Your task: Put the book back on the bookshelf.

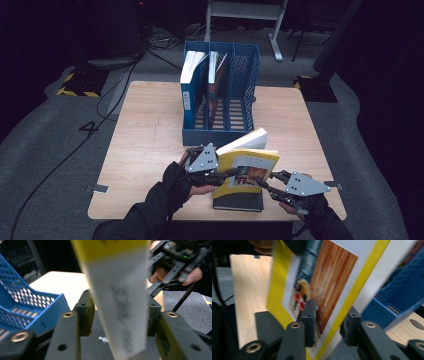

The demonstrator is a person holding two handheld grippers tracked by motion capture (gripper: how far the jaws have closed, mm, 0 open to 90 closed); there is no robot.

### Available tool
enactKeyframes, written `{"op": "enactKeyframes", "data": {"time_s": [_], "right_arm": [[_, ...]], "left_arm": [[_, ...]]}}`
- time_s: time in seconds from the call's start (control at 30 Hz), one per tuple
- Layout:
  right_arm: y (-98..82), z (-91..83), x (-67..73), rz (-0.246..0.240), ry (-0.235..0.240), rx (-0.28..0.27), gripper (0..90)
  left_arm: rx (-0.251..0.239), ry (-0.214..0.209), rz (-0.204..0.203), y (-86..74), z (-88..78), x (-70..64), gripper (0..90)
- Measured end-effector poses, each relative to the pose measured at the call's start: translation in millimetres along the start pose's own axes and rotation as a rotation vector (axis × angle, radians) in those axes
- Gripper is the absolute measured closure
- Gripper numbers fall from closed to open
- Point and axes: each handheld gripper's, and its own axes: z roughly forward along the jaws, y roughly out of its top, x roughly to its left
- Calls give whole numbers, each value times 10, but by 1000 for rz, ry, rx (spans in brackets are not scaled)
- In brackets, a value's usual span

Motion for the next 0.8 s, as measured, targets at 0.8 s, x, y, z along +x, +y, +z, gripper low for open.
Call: {"op": "enactKeyframes", "data": {"time_s": [0.8], "right_arm": [[-132,79,-179,59,-123,56,542]], "left_arm": [[-17,-46,38,305,195,60,623]]}}
